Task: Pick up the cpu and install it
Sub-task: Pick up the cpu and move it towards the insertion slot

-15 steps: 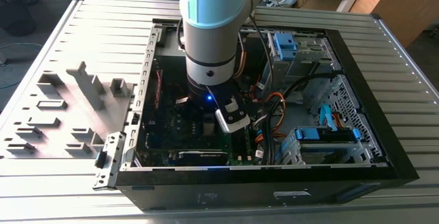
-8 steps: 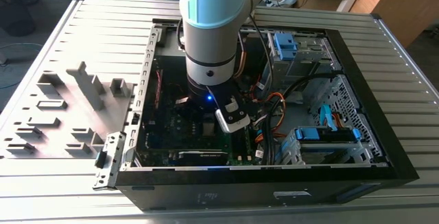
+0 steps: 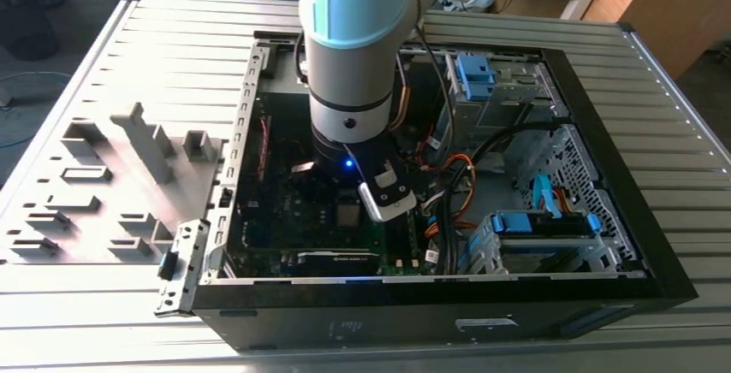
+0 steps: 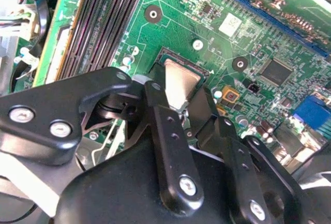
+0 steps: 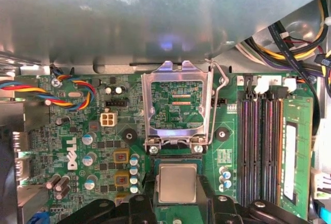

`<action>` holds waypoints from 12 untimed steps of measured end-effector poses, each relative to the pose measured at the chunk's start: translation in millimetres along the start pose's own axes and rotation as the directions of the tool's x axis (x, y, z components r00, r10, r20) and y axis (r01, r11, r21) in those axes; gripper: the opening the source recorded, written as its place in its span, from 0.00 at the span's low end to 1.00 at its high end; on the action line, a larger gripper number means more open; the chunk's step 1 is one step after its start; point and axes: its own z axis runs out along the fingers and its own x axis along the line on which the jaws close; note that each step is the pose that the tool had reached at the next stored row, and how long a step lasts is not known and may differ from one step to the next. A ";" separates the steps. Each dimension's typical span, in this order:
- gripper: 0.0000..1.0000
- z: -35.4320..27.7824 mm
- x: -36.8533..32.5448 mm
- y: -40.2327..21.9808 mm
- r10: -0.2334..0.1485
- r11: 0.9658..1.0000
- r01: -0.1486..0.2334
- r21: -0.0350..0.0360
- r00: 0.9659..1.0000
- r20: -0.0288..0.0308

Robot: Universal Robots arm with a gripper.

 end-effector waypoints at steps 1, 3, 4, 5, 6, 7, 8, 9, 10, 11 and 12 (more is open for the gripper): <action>0.45 0.6 0.0 0.0 0.000 1.000 0.000 0.000 1.000 0.000; 0.45 0.7 -0.1 -0.1 0.000 1.000 0.000 0.000 1.000 0.000; 0.45 0.8 -0.1 0.0 0.000 1.000 0.000 0.000 1.000 0.000; 0.45 0.8 -0.2 0.0 0.000 1.000 0.000 0.000 1.000 0.000; 0.45 1.4 -0.2 0.0 0.000 1.000 0.000 0.000 1.000 0.000; 0.45 1.6 -0.2 0.1 0.000 1.000 0.000 0.000 1.000 0.000; 0.45 1.6 -0.2 0.0 0.000 1.000 0.000 0.000 1.000 0.000; 0.45 1.6 -0.2 0.0 0.001 1.000 -0.001 0.000 1.000 0.000; 0.45 1.6 -0.2 0.0 0.001 1.000 -0.001 0.000 1.000 0.000; 0.45 1.6 -0.2 0.0 0.001 1.000 -0.001 0.000 1.000 0.000; 0.45 1.7 -0.2 0.0 0.001 1.000 -0.001 0.000 1.000 0.000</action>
